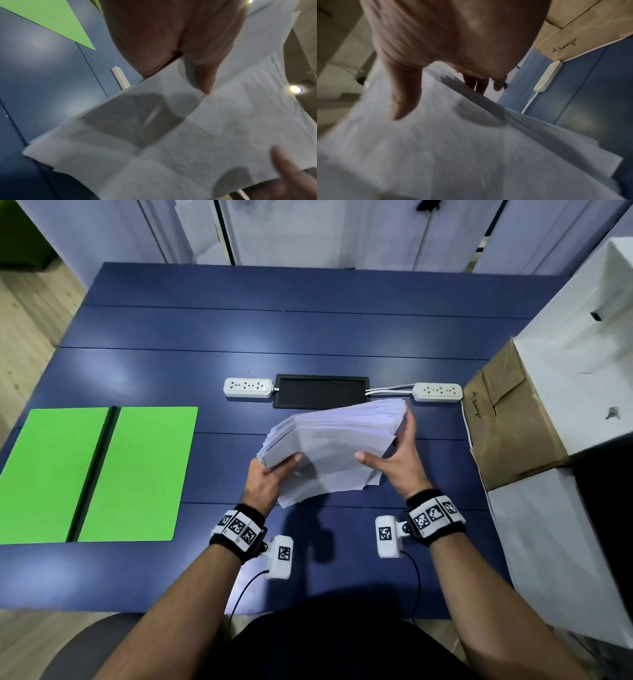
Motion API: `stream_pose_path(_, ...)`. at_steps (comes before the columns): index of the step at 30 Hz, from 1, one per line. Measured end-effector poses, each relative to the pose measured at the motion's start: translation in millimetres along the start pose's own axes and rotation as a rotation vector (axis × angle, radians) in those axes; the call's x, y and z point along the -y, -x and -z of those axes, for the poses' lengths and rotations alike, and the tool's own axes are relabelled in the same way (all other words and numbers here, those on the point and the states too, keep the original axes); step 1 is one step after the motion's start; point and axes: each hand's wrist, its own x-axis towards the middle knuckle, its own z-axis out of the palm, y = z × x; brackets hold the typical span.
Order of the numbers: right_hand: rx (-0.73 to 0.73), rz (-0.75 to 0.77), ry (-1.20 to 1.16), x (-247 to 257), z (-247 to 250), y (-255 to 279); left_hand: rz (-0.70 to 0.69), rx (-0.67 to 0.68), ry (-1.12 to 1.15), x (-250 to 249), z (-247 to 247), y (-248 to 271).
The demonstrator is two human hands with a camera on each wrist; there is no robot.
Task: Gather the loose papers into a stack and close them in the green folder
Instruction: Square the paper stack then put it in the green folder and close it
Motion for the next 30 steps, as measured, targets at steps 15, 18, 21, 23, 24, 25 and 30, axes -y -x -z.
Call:
stream_pose_path(15, -0.090, -0.106, -0.062, -21.1, -22.6, 3.5, 0.044, 0.015, 0.007, -9.4, 8.5, -5.4)
stream_pose_path(18, -0.054, -0.081, -0.053, -11.7, -26.8, -0.5, 0.042, 0.015, 0.011, -16.4, 5.1, -6.4)
stream_pose_path(21, -0.072, -0.047, -0.077, -4.7, -26.5, -4.3, 0.020, 0.014, 0.013, -17.9, 2.4, -4.6)
stream_pose_path(23, -0.090, -0.035, -0.081, -2.1, -23.6, -6.0, -0.008, 0.004, 0.024, -24.7, 0.5, -2.1)
stream_pose_path(24, -0.089, -0.033, -0.075, -0.7, -24.0, -6.4, -0.022, -0.013, 0.046, -29.1, -1.4, -0.4)
stream_pose_path(25, -0.084, -0.029, -0.070, 0.1, -24.8, -6.4, -0.051, -0.032, 0.060, -33.7, -3.8, -0.1)
stream_pose_path(30, -0.114, -0.043, -0.070, 4.8, -28.0, -1.0, -0.102, -0.271, 0.061, -59.1, -27.9, -3.3)
